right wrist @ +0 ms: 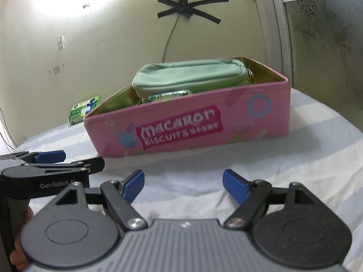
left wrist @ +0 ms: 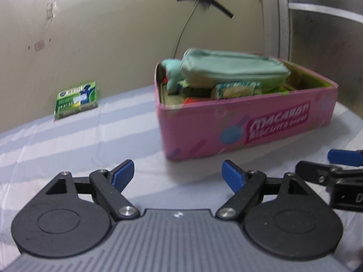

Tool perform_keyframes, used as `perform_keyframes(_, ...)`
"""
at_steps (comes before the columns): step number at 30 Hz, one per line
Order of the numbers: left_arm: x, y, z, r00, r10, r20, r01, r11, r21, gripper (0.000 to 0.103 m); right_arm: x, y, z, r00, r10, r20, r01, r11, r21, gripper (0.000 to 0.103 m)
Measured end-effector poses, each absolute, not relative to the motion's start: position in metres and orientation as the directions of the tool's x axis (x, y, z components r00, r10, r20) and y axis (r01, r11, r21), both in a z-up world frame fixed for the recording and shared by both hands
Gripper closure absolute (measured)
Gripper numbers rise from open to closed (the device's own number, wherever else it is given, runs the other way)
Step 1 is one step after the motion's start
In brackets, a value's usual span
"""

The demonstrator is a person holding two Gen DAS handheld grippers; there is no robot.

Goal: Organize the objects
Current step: 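Withdraw the right gripper from the tin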

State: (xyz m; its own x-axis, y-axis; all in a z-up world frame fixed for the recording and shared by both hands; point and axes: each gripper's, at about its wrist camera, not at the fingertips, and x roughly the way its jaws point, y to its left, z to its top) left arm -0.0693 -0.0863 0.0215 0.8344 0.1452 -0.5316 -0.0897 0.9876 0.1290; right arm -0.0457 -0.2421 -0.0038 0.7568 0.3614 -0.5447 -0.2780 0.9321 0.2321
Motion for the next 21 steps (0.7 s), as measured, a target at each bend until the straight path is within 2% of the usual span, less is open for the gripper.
perform_keyframes(11, -0.067, -0.073, 0.010, 0.807, 0.127, -0.577, -0.109, 0.992, 0.066, 0.015, -0.053, -0.230, -0.014, 0.769, 0.327, -0.549, -0.285, 0.944, 0.164, 0.018)
perform_keyframes(21, -0.071, -0.074, 0.009, 0.807, 0.151, -0.571, -0.122, 0.989, 0.088, 0.013, -0.055, -0.226, -0.014, 0.770, 0.308, -0.558, -0.290, 0.949, 0.124, 0.016)
